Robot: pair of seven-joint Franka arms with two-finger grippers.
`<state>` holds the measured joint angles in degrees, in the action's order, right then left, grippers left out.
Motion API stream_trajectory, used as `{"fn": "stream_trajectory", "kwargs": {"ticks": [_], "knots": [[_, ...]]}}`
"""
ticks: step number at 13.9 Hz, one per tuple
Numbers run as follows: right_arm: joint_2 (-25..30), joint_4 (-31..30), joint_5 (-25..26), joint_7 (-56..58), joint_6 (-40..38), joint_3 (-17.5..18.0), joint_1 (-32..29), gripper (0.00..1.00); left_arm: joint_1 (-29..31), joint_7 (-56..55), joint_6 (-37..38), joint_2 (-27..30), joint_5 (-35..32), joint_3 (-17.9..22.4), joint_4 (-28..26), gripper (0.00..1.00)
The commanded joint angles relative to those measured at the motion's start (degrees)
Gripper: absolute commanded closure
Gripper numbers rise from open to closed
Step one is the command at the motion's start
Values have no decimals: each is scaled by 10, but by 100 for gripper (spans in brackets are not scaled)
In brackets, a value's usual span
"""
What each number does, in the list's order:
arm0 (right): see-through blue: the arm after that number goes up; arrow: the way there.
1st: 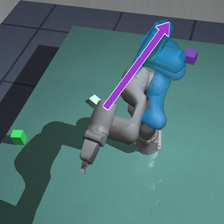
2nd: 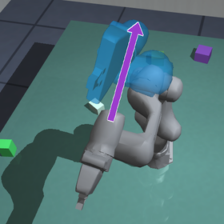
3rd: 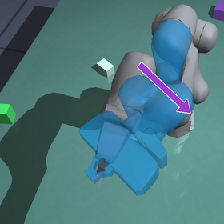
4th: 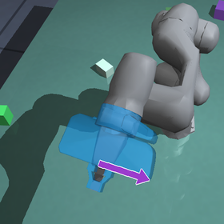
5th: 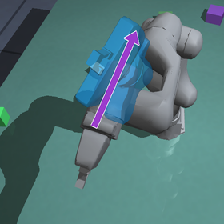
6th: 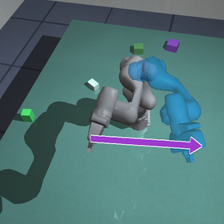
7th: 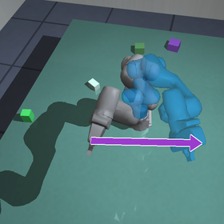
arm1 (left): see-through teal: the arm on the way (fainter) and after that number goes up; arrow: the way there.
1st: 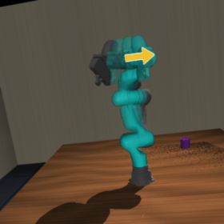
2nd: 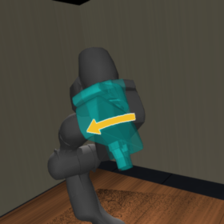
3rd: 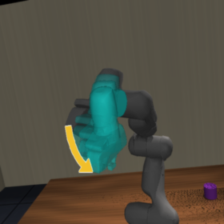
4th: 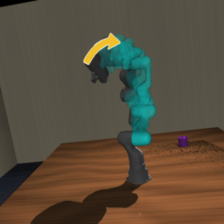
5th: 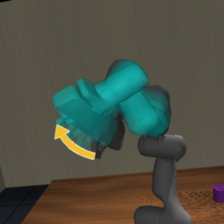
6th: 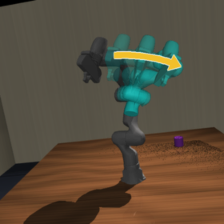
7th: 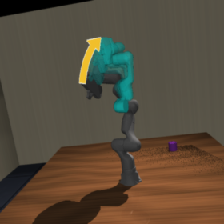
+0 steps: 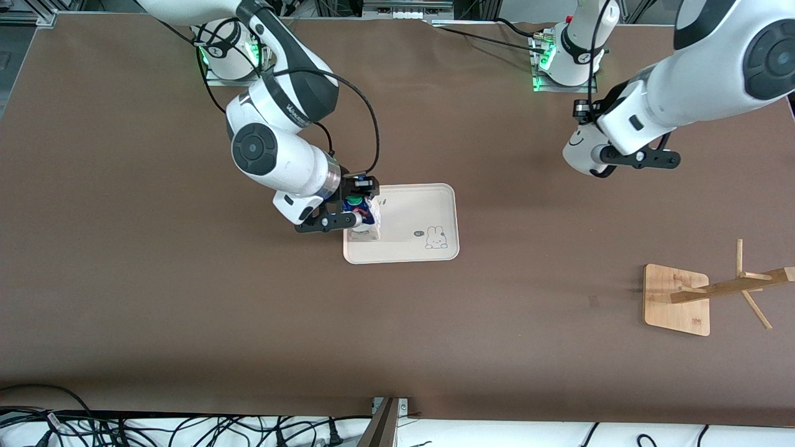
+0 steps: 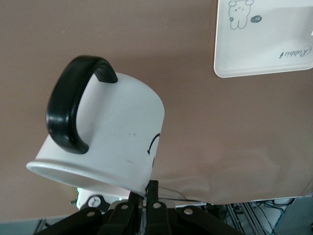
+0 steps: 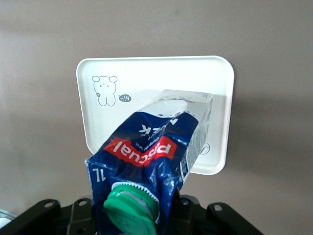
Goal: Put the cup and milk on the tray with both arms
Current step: 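Lower the carton onto the tray and open the right gripper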
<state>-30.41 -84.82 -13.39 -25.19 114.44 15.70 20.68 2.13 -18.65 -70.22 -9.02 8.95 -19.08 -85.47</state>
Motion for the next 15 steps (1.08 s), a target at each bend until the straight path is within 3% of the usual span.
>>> {"fn": "stream_trajectory", "kwargs": {"ticks": [1, 7, 13, 14, 15], "knots": [[-11, -1, 17, 0, 14, -4, 14, 58, -24, -63, 59, -45, -12, -2, 53, 100], [-28, -2, 24, 22, 19, -4, 13, 58, -33, -103, 95, -66, 35, -3, 67, 100], [-55, -2, 24, 43, 31, -4, 14, 56, -33, -121, 95, -71, 39, -3, 67, 100], [-56, -1, 24, 43, 31, -4, 14, 46, -33, -122, 95, -72, 44, -3, 67, 100], [-56, -1, 24, 43, 31, -4, 14, 0, -30, -121, 95, -72, 45, -2, 67, 100]]}}
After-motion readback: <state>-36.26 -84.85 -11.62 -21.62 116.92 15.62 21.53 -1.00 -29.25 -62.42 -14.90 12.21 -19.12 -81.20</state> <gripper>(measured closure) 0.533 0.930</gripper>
